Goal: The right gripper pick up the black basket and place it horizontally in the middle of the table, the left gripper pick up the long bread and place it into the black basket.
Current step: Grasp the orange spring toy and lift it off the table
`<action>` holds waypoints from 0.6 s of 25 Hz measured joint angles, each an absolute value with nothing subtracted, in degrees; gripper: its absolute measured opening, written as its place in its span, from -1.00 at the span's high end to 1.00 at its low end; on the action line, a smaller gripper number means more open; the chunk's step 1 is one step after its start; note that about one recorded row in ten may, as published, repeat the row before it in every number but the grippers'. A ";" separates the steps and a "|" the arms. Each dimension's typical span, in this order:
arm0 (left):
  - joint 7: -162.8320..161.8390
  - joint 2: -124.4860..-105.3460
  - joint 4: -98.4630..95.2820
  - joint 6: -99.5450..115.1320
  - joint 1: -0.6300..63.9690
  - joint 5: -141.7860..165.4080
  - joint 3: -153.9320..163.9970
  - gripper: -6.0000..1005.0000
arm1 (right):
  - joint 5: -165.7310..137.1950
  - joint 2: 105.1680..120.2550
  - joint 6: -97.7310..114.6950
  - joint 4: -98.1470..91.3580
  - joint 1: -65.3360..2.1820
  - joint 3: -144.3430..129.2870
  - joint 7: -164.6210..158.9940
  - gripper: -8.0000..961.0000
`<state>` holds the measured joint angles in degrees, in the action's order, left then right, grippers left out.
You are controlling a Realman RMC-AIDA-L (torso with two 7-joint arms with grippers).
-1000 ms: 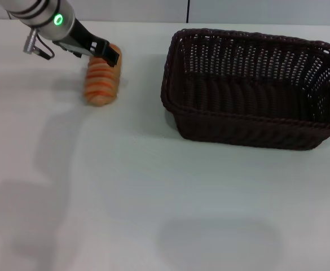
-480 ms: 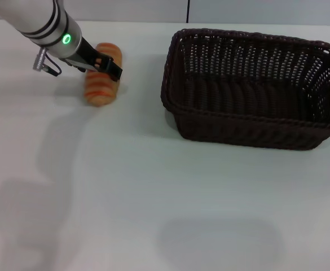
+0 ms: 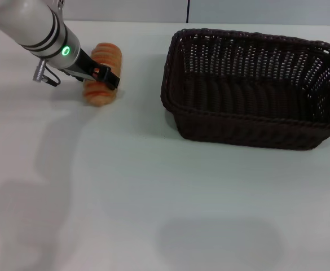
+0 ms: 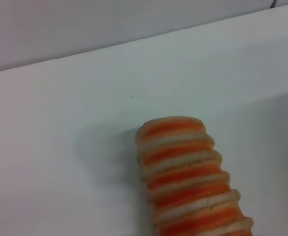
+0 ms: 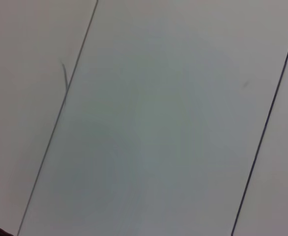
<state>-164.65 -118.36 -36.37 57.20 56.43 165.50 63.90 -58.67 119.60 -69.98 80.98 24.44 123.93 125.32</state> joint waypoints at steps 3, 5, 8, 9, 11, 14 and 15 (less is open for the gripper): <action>-164.58 -118.35 -36.24 56.80 56.16 165.49 63.90 -0.46 | -58.70 119.61 -69.98 81.10 24.25 123.38 125.28 0.41; -164.58 -118.35 -36.24 56.80 56.16 165.49 63.90 -0.45 | -58.71 119.62 -69.98 81.14 24.07 123.06 125.27 0.41; -164.34 -118.24 -35.71 55.32 55.32 165.46 63.96 -0.44 | -58.71 119.66 -69.97 81.62 23.98 122.66 125.25 0.41; -164.32 -118.22 -35.60 55.23 55.21 165.45 63.97 -0.44 | -58.68 119.69 -69.97 81.92 23.98 122.43 125.24 0.41; -164.26 -118.17 -35.31 55.02 55.02 165.45 63.98 -0.43 | -58.62 119.70 -69.96 81.98 23.98 122.23 125.24 0.41; -164.16 -118.14 -35.09 54.94 54.75 165.45 63.98 -0.42 | -58.44 119.69 -69.95 82.23 23.93 121.84 125.24 0.41; -164.11 -118.14 -35.07 54.96 54.65 165.44 63.98 -0.42 | -58.44 119.69 -69.95 82.35 23.92 121.74 125.24 0.41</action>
